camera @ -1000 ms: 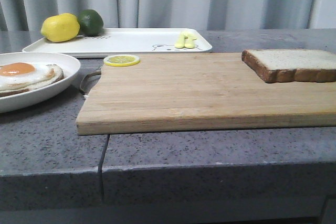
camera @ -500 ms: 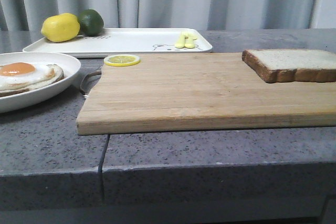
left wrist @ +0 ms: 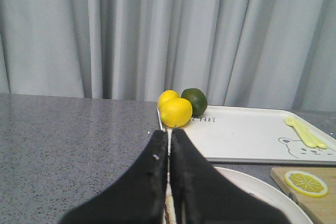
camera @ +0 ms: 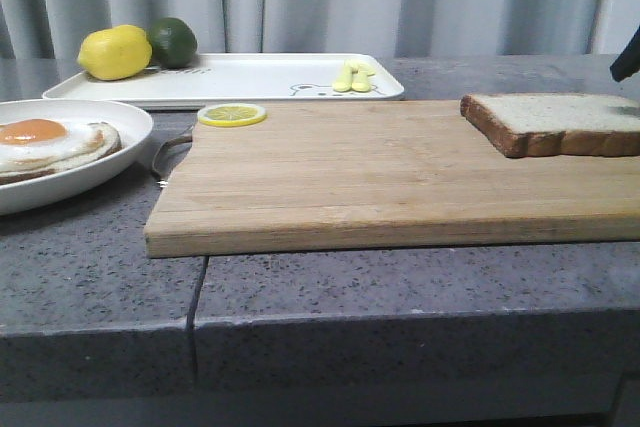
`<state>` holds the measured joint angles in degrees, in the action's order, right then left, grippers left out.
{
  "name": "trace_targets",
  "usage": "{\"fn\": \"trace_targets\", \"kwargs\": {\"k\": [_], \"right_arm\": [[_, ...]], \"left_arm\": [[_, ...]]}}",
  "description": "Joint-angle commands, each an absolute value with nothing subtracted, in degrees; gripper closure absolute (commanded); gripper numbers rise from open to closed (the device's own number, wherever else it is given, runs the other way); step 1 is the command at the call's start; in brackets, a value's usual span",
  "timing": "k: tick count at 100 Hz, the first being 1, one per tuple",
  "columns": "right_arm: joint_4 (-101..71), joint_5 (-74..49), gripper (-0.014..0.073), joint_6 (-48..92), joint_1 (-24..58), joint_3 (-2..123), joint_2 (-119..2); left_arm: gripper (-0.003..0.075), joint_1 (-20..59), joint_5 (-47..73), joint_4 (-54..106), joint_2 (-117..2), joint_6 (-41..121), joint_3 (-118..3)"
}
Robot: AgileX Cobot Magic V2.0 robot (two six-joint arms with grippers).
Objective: Place bread and move sandwich to tray
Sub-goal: 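Lower the right gripper onto the bread slice on the cutting board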
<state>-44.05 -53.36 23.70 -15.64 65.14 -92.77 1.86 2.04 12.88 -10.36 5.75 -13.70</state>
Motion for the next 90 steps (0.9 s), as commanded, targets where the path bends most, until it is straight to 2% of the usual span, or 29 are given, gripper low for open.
{"fn": "trace_targets", "kwargs": {"k": [1,24,31,40,57,66,90], "right_arm": [[-49.59,-53.96,0.0024,27.51,-16.05,67.02,-92.39],[-52.74,-55.08,0.0025,30.38,-15.93,67.02,-95.30],[-52.74,-55.20,0.0062,30.59,-15.93,67.02,-95.63],[-52.74,-55.26,0.0179,30.64,-15.93,67.02,-95.83],[-52.74,-55.79,0.0529,30.64,-15.93,67.02,-95.83],[-52.74,-55.79,0.0671,30.64,-16.00,67.02,-95.83],[-58.89,-60.76,0.0662,31.41,-16.00,68.49,-93.98]], "left_arm": [[0.0740,1.76,-2.17,12.89,-11.45,5.46,-15.85],[0.0740,1.76,-2.40,12.89,-11.45,5.46,-15.85],[0.0740,1.76,-2.40,12.89,-11.45,5.46,-15.85],[0.0740,1.76,-2.40,12.89,-11.45,5.46,-15.85],[0.0740,1.76,-3.52,12.89,-11.45,5.46,-15.85],[0.0740,1.76,-3.88,12.89,-11.45,5.46,-15.85],[0.0740,1.76,-3.88,12.89,-11.45,5.46,-15.85]]}}
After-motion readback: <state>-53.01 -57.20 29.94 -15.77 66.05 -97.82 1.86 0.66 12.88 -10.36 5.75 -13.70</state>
